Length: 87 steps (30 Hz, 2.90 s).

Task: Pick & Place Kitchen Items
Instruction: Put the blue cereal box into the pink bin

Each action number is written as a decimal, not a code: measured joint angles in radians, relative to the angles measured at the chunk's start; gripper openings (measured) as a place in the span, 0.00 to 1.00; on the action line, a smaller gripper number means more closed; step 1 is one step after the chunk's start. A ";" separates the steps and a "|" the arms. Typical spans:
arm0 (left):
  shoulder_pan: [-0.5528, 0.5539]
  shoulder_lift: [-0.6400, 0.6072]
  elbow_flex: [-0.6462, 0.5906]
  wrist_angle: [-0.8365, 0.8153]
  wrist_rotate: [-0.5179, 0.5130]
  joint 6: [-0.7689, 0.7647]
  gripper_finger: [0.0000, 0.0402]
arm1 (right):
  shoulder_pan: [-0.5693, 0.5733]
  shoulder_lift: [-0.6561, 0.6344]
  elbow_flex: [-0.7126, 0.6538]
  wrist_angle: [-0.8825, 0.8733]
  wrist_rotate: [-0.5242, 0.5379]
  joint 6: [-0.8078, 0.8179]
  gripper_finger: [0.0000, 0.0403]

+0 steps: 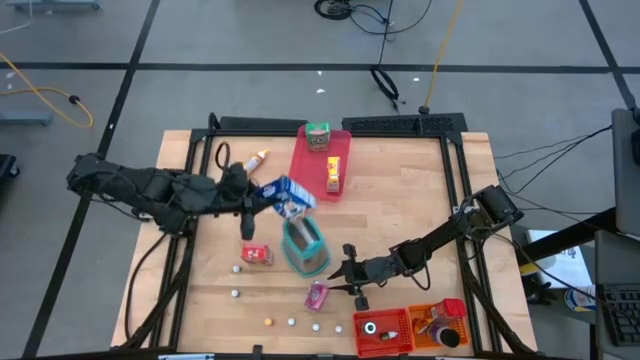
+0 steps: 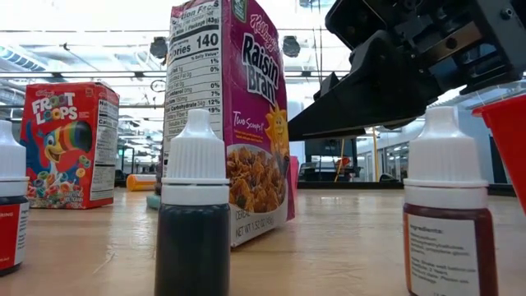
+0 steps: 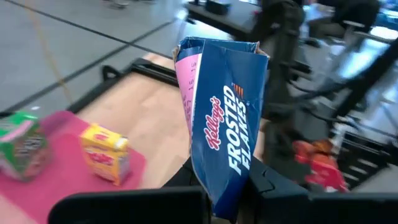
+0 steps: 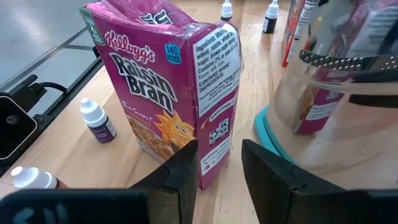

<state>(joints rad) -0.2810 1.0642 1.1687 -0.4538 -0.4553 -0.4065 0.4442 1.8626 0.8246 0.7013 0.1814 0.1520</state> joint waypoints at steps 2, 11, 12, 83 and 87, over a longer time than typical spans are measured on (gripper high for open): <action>0.045 0.001 0.000 0.000 0.001 0.008 0.06 | 0.000 0.000 0.000 0.000 0.000 0.000 0.28; 0.254 0.034 0.000 -0.006 0.011 0.032 0.06 | 0.000 0.000 0.000 -0.003 0.000 -0.011 0.28; 0.276 0.044 0.000 -0.006 0.012 0.037 0.06 | 0.000 0.000 0.000 -0.003 0.000 -0.011 0.28; 0.874 0.710 0.000 0.309 0.500 0.573 0.37 | -0.047 0.000 0.000 -0.065 0.000 -0.041 0.28; 0.874 0.727 0.000 0.319 0.504 0.564 0.44 | -0.047 0.000 0.000 -0.068 0.000 -0.041 0.28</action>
<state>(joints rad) 0.5926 1.7908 1.1687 -0.1349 0.0490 0.1571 0.3977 1.8626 0.8246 0.6331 0.1814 0.1112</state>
